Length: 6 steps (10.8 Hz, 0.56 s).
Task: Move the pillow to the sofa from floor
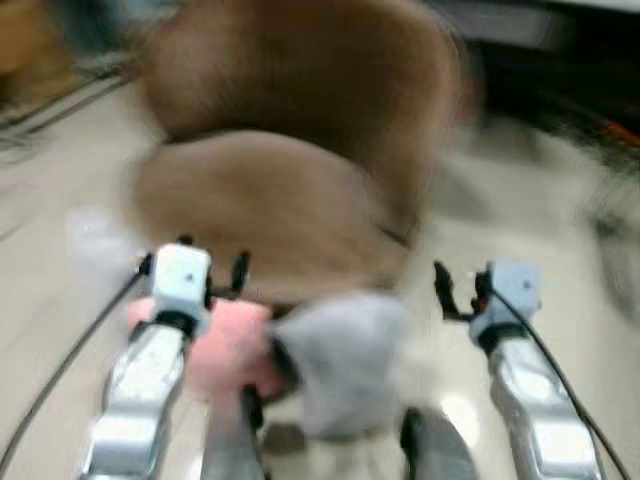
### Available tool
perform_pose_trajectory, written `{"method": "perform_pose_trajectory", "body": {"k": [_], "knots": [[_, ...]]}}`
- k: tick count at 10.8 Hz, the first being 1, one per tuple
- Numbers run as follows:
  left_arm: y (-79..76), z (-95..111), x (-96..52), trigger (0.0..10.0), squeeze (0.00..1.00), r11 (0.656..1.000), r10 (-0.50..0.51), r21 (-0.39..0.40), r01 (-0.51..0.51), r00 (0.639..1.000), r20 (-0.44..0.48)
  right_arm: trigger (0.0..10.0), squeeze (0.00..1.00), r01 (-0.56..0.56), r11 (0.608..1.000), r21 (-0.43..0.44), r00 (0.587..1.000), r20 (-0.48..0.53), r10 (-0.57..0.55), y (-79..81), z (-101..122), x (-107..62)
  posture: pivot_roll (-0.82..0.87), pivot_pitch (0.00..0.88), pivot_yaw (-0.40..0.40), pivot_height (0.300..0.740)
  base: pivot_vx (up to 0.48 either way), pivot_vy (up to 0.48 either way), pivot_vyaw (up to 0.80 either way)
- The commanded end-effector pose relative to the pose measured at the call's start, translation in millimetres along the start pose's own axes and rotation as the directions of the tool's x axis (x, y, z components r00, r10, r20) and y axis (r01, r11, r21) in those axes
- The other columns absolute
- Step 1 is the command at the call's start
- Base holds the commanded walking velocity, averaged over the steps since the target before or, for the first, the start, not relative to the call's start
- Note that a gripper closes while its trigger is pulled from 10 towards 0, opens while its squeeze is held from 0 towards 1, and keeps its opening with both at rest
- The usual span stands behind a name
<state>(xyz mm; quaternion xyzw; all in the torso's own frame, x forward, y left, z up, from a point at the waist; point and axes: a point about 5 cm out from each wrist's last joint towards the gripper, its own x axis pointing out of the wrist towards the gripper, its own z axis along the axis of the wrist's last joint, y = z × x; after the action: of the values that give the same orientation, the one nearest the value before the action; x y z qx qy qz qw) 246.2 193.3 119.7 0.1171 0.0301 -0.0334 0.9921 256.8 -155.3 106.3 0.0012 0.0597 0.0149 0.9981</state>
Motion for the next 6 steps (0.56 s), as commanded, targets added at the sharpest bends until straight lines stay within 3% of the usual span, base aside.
{"method": "perform_pose_trajectory", "body": {"k": [1, 6], "knots": [[-6.2, -0.5, 2.2, 10.0, 0.0, 1.0, -0.021, -0.004, 0.021, 1.0, -0.006, 10.0, 0.0, 0.011, 1.0, 0.0, 1.0, 0.004, -0.011, -4.8, 0.0, -3.7, -0.06, 0.0, 0.018, 0.525, 0.398, 0.0, 0.0], [-12.9, -5.2, -2.2, 10.0, 0.0, 0.993, -0.114, 0.019, 0.114, 0.993, -0.014, 10.0, 0.0, 0.028, 0.999, 0.018, 0.998, -0.06, -0.027, -11.3, -7.6, -0.4, -0.06, 0.0, 0.007, 0.525, 0.0, 0.0, 0.0]]}}
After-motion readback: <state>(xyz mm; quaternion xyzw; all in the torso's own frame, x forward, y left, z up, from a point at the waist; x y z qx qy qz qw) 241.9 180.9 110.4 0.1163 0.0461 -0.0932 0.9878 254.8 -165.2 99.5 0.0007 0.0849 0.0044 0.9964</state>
